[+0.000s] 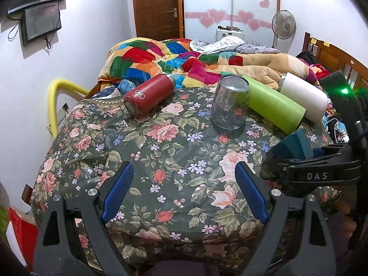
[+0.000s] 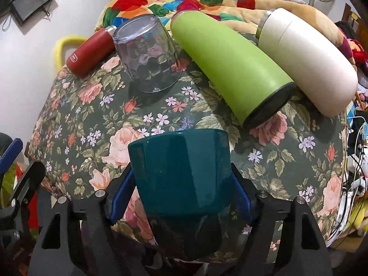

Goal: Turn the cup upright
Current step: 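Hold the mug upright in the right tool, opening facing up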

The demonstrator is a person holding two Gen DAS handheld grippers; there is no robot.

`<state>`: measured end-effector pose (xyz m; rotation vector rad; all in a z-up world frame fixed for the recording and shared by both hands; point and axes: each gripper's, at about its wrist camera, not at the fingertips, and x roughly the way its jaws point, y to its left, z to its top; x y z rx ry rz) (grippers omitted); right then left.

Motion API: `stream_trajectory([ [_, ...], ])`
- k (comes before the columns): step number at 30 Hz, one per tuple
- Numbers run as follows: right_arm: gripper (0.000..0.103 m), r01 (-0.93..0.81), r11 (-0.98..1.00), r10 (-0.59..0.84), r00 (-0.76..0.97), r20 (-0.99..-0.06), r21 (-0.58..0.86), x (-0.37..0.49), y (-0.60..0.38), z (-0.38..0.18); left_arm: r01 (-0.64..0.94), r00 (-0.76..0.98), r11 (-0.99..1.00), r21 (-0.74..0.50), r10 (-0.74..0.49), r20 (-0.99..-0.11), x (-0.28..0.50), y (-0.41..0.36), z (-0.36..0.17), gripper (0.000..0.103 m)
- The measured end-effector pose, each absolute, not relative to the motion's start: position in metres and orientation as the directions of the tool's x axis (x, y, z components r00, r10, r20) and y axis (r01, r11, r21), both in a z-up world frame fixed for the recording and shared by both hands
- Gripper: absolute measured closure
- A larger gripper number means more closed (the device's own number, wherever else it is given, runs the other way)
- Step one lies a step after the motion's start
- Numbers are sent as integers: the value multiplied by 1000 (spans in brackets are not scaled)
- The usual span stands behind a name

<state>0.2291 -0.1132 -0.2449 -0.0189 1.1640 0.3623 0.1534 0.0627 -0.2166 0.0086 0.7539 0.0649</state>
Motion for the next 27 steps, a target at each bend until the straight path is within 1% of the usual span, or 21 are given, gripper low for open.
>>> stream_trajectory([
  [6, 31, -306, 937, 280, 377, -883, 167, 222, -113, -230, -52, 734, 998, 31, 60, -676, 153, 60, -213, 13],
  [15, 32, -350, 928, 294, 481, -826, 126, 220, -105, -194, -51, 740, 998, 31, 59, -670, 155, 56, -208, 13],
  [27, 33, -364, 925, 282, 467, -838, 109, 225, -94, -218, -60, 735, 998, 24, 61, -675, 157, 61, -208, 13],
])
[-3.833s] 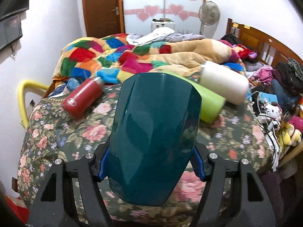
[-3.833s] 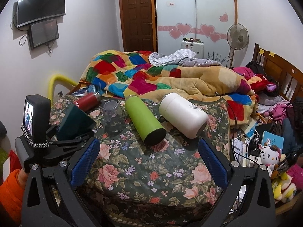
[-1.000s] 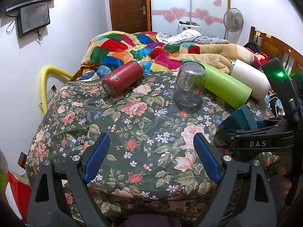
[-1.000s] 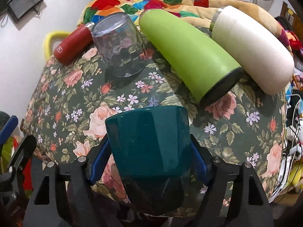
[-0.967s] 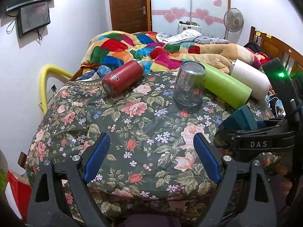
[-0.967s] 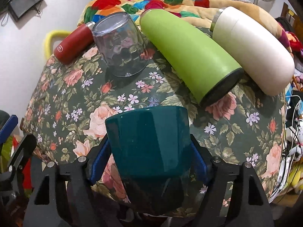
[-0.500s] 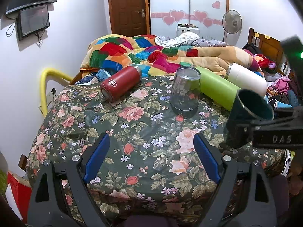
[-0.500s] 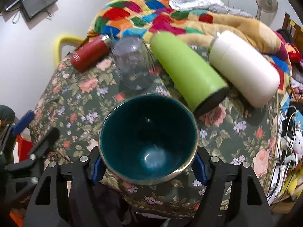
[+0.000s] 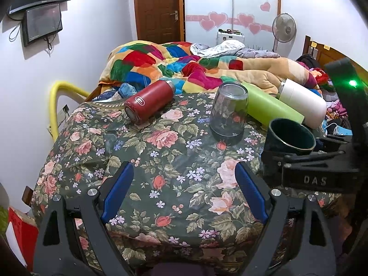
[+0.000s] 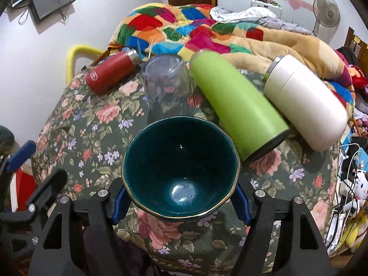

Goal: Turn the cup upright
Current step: 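Hold the mug upright in the right tool, opening facing up, then lower the mug onto the bedspread and open the right tool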

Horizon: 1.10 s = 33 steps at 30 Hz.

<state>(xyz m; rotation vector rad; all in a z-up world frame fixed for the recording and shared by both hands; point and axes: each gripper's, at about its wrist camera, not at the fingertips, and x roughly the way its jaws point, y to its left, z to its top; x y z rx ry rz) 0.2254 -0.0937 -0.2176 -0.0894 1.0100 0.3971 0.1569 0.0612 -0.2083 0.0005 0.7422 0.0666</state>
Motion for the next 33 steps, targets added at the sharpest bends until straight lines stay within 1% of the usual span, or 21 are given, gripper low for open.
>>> stream_trajectory([
  [12, 33, -391, 919, 245, 461, -853, 52, 208, -94, -222, -44, 732, 999, 16, 43, -680, 154, 56, -208, 13],
  [20, 32, -407, 911, 253, 432, -866, 63, 200, -98, -221, -32, 747, 999, 13, 32, -665, 143, 48, -194, 13],
  [23, 32, -411, 909, 267, 441, -857, 72, 189, -106, -211, -24, 758, 1000, 12, 26, -652, 137, 44, -186, 13],
  [26, 32, -415, 908, 269, 483, -833, 53, 175, -114, -194, -17, 776, 1000, 13, 22, -631, 130, 38, -174, 13],
  [30, 32, -396, 918, 277, 577, -768, 34, 153, -132, -156, -12, 816, 1000, 0, 9, -578, 113, 30, -147, 13],
  [33, 32, -371, 928, 291, 671, -682, 31, 130, -150, -116, -6, 857, 1000, -1, 4, -515, 97, 24, -119, 13],
])
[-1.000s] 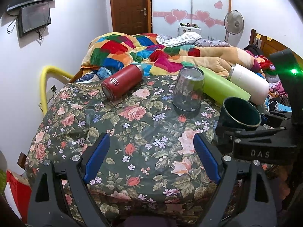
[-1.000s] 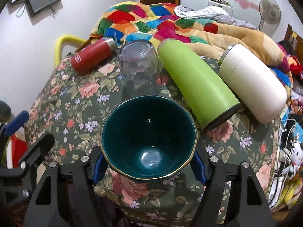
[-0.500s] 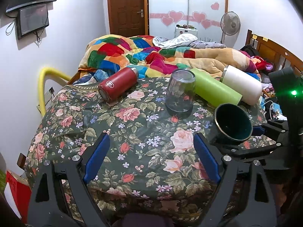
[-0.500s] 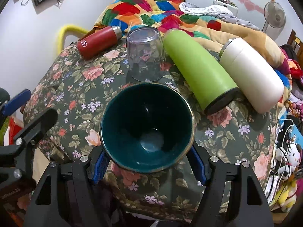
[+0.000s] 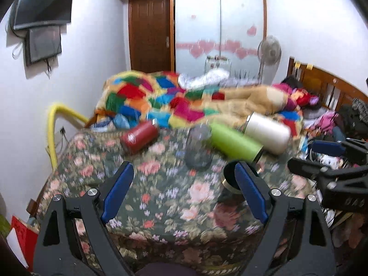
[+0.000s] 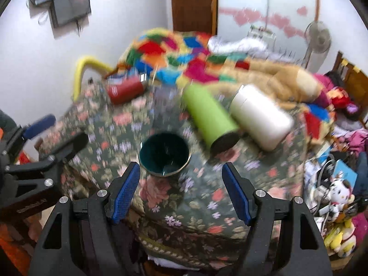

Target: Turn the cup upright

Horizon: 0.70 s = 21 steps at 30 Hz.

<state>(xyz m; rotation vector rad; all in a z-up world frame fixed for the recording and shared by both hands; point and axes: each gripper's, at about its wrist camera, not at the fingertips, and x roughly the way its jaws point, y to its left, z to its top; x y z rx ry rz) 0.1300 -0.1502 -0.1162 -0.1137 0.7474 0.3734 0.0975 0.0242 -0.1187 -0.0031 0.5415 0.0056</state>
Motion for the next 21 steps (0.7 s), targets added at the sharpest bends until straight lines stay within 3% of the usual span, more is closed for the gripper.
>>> stream_trajectory([
  [11, 31, -327, 943, 330, 894, -303, 63, 39, -189, -6, 37, 981, 999, -1, -37, -191, 7, -1, -7, 9],
  [16, 24, -330, 941, 339, 923, -182, 78, 10, -191, 10, 35, 993, 999, -5, -35, -116, -24, -7, 9, 3],
  [21, 9, -304, 950, 311, 941, -135, 69, 0, -190, 6, -7, 995, 1000, -3, 7, -98, -37, -7, 8, 0],
])
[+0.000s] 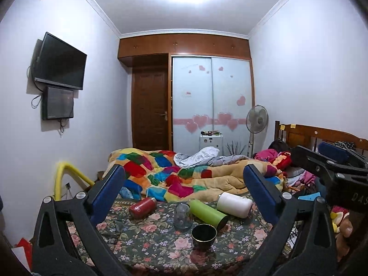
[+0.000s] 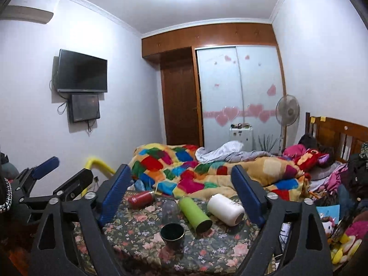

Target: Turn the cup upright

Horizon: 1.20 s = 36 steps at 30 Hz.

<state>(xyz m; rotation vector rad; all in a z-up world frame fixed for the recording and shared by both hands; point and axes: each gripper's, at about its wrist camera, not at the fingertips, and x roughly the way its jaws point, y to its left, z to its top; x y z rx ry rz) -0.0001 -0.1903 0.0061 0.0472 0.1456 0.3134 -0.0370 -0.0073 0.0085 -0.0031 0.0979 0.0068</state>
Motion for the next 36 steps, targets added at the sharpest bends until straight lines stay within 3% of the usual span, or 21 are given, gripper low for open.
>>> stream_trajectory([
  [5, 0, -288, 956, 292, 945, -149, 53, 1, -186, -2, -29, 993, 1000, -13, 27, -117, -37, -4, 2, 0],
  [36, 0, -310, 950, 311, 931, -190, 35, -11, -186, -7, -46, 989, 999, -28, 42, -143, -38, 0, -8, 0],
])
